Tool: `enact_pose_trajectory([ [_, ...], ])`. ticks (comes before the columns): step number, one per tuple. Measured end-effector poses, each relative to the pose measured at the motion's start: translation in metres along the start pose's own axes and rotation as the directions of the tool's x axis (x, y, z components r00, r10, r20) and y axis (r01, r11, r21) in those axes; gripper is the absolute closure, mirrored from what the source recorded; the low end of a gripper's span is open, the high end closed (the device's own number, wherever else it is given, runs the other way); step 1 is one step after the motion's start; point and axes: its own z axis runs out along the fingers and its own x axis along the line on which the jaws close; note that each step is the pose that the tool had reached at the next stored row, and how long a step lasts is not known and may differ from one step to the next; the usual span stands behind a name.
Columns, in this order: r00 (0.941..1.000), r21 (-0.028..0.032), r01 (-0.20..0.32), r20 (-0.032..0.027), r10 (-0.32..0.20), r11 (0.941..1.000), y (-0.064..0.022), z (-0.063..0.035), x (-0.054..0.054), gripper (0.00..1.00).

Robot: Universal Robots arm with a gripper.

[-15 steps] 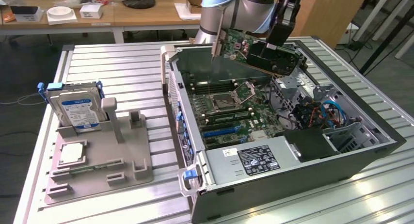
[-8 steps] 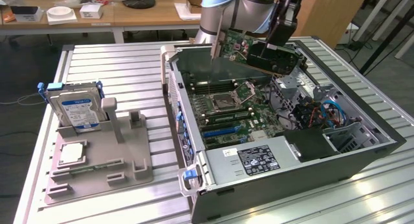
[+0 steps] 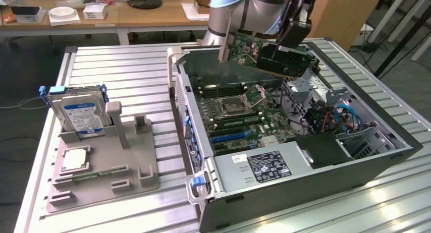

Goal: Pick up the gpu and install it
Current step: 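Insert the gpu into the slot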

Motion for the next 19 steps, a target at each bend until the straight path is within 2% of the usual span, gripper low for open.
enact_pose_trajectory([
  [10,0.9975,-0.0017,0.071,-0.0027,-0.071,0.9975,0.0,0.0,0.0,0.74],
  [19,0.991,-0.0034,0.134,-0.0051,-0.134,0.991,0.0,0.0001,0.0,0.74],
])
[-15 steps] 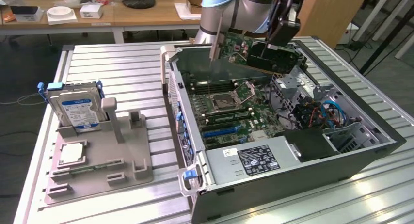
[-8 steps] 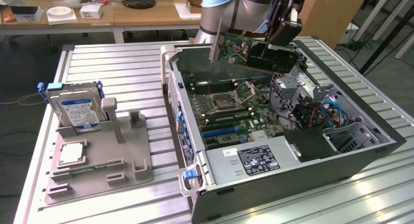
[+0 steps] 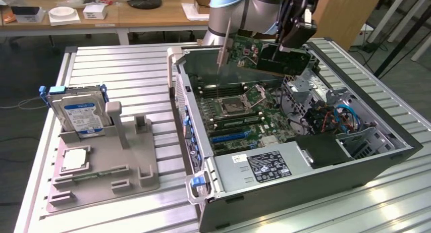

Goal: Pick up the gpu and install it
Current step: 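Insert the gpu into the slot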

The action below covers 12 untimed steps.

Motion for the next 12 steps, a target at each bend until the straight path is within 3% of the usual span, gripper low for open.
enact_pose_trajectory([
  [12,0.9963,-0.0021,0.085,-0.0034,-0.085,0.9963,0.0,0.0,0.0,0.74],
])
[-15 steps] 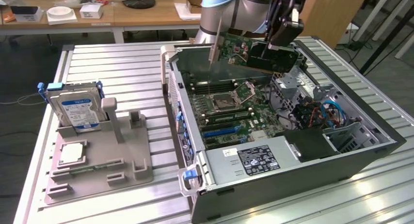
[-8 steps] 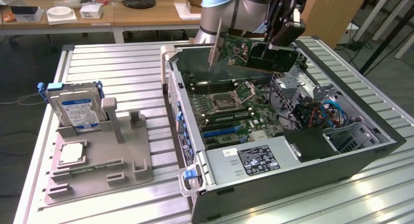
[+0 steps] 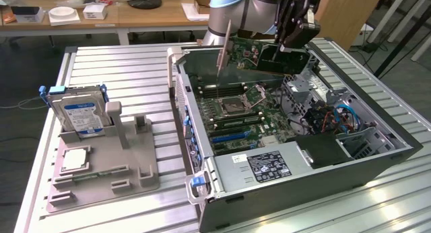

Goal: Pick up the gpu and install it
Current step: 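Insert the gpu into the slot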

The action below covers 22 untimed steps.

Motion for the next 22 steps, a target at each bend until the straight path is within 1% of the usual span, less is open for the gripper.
enact_pose_trajectory([
  [6,0.999,-0.0011,0.044,-0.0017,-0.044,0.999,0.0,0.0,0.0,0.74],
  [12,0.996,-0.0022,0.09,-0.0035,-0.09,0.996,0.0,0.0,0.0,0.74],
  [17,0.9913,-0.0034,0.132,-0.0051,-0.132,0.9913,0.0,0.0,0.0,0.74],
  [22,0.9846,-0.0046,0.175,-0.0067,-0.175,0.9846,0.0,0.0,0.0,0.74],
])
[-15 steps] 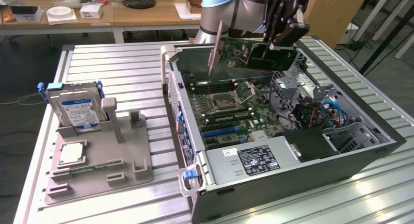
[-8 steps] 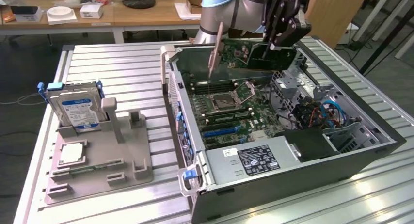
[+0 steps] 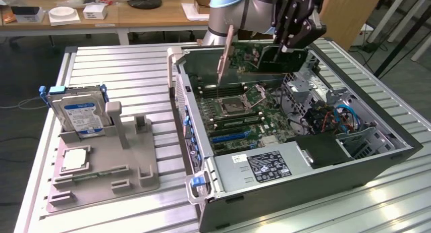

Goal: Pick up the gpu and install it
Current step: 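Insert the gpu into the slot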

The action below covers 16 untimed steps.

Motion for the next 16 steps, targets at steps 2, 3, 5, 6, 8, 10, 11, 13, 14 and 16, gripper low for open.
enact_pose_trajectory([
  [2,0.9999,-0.0003,0.016,-0.0006,-0.016,0.9999,0.0,0.0,0.0,0.74],
  [3,0.9997,-0.0006,0.024,-0.0009,-0.024,0.9997,0.0,0.0,0.0,0.74],
  [5,0.9996,-0.0006,0.027,-0.0011,-0.027,0.9996,0.0,0.0,0.0,0.74],
  [6,0.9996,-0.0007,0.028,-0.0011,-0.028,0.9996,0.0,0.0,0.0,0.74],
  [8,0.9996,-0.0007,0.027,-0.0011,-0.028,0.9996,0.0,0.0,0.0,0.74],
  [10,0.9996,-0.0007,0.027,-0.001,-0.028,0.9996,0.0,0.0,0.0,0.74],
  [11,0.9996,-0.0006,0.028,-0.001,-0.028,0.9996,0.0,0.0,0.0,0.74],
  [13,0.9996,-0.0006,0.028,-0.0011,-0.028,0.9996,0.0,0.0,0.0,0.74],
  [14,0.9996,-0.0006,0.028,-0.0011,-0.028,0.9996,0.0,0.0,0.0,0.74],
  [16,0.9996,-0.0006,0.028,-0.001,-0.028,0.9996,0.0,0.0002,0.0,0.74],
])
